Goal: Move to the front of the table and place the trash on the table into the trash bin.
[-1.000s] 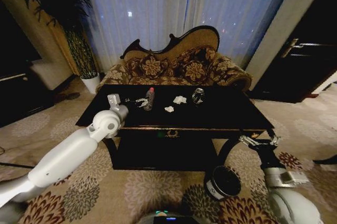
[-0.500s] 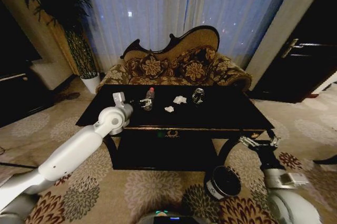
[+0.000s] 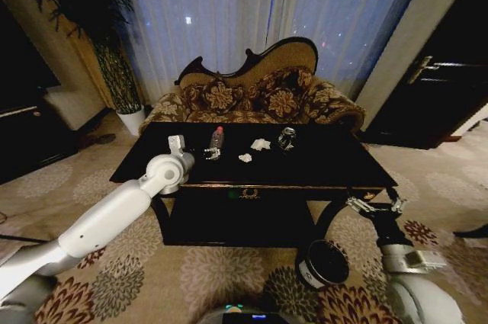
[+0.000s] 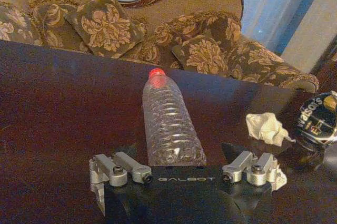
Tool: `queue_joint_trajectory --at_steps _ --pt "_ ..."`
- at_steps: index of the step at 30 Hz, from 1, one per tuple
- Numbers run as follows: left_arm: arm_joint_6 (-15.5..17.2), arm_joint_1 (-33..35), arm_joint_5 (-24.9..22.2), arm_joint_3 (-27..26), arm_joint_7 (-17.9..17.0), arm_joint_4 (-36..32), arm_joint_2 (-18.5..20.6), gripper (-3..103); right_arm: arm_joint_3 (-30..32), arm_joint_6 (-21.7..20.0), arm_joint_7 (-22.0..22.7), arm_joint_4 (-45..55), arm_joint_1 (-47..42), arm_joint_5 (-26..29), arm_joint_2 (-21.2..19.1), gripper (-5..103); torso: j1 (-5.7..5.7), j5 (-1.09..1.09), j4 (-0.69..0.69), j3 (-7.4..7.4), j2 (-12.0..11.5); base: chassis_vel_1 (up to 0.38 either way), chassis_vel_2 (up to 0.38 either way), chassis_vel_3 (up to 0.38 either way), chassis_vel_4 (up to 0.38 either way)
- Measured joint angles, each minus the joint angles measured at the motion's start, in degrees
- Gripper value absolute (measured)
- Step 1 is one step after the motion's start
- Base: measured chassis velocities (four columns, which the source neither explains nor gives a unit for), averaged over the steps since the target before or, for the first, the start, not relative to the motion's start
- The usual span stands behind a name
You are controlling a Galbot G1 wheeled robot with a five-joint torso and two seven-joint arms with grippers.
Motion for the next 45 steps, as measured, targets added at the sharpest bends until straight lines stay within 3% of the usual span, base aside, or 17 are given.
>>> queue_joint_trajectory --at_steps 34,41,45 --pt "-0.32 -1.80 -2.07 2.62 -0.14 6.01 -4.52 89 0.01 -0.13 0.27 0.03 0.27 0.19 0.24 100 0.00 0.00 -0.01 0.00 0.00 0.000 0.000 0.000 0.000" --pt "-0.55 -1.74 -1.27 2.41 -0.14 5.52 -3.54 56 -0.14 -0.13 0.30 -0.18 0.13 -0.21 0.61 100 0.00 0.00 -0.01 0.00 0.00 0.000 0.000 0.000 0.000" --pt "-0.60 -1.26 -0.32 2.03 0.23 5.10 -2.87 50 -0.35 -0.13 0.33 -0.19 0.08 -0.54 0.80 100 0.00 0.00 -0.01 0.00 0.00 0.000 0.000 0.000 0.000"
